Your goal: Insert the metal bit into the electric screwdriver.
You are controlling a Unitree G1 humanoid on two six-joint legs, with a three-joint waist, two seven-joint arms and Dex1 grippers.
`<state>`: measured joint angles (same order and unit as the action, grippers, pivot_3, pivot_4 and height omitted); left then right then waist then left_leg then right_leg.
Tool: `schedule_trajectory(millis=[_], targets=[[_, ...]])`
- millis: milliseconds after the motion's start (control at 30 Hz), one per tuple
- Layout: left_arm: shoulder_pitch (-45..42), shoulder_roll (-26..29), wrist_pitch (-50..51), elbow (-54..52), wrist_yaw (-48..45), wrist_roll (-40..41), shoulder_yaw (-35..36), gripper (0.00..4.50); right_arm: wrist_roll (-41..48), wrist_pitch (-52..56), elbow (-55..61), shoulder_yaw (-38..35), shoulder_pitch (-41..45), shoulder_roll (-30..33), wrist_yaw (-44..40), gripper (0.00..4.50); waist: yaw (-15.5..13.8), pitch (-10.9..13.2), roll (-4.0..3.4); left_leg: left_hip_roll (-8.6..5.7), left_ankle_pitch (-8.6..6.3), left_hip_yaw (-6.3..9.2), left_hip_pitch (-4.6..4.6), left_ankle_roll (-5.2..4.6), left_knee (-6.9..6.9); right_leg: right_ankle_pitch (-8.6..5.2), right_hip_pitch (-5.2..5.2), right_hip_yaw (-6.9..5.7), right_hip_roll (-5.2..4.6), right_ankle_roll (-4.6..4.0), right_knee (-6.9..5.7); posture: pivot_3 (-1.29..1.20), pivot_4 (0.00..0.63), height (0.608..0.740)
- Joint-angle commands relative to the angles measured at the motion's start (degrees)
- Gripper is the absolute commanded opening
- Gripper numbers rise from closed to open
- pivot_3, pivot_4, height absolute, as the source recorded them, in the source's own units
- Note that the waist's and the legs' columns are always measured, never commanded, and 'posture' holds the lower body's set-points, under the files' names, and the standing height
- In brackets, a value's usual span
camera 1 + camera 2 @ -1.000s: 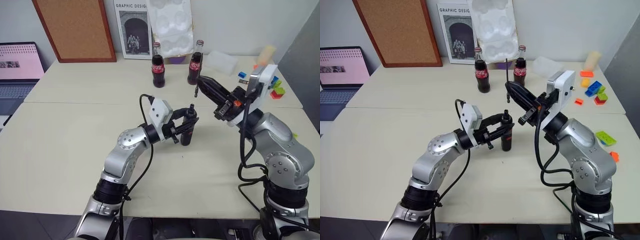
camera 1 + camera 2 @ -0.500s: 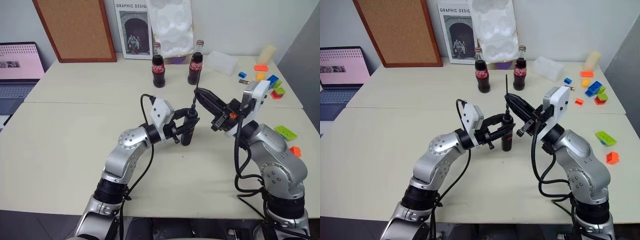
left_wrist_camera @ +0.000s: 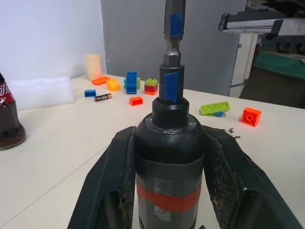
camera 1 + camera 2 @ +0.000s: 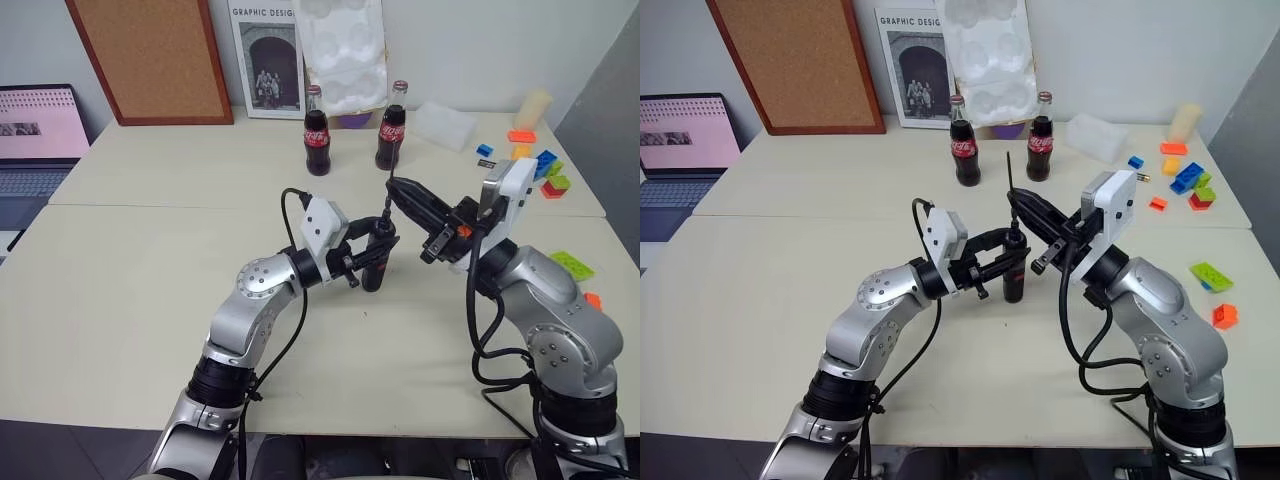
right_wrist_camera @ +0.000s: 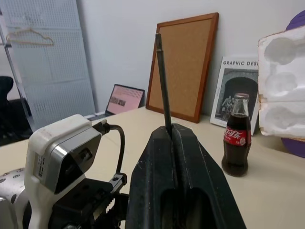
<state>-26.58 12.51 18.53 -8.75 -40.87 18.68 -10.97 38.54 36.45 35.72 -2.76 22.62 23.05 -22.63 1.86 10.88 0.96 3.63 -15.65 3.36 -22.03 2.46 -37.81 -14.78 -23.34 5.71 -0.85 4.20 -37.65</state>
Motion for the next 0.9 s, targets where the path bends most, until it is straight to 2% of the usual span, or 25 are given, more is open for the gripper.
schedule_trajectory(millis=[33,400,900], targets=[[-0.56,-0.22,-0.71,-1.3,-0.69,0.09,-0.74,1.64,0.67,3.83,-1.17,0.31,-0.63,1.94,0.01,0.0,0.0,0.0,0.0,0.0,0.0,0.0,0.01,0.0,0.0,0.0,0.0,0.0,0.0,0.01,0.0,0.0,0.15,0.74],[-0.58,-0.28,-1.13,-1.28,-0.97,-0.04,-0.66,1.64,7.16,9.81,-1.64,-1.94,-0.38,1.36,3.32,0.0,0.0,0.0,0.0,0.0,0.0,0.0,0.01,0.0,0.0,-0.02,0.01,0.0,0.0,0.03,0.0,0.0,0.15,0.74],[-0.65,-0.82,-1.43,-1.42,-1.08,-0.65,-0.59,1.64,12.08,15.75,3.32,-1.97,0.12,4.56,6.56,0.0,0.01,-0.02,-0.01,0.0,0.0,-0.01,0.0,0.0,0.0,-0.07,0.01,0.01,0.0,0.1,0.02,0.0,0.15,0.74]])
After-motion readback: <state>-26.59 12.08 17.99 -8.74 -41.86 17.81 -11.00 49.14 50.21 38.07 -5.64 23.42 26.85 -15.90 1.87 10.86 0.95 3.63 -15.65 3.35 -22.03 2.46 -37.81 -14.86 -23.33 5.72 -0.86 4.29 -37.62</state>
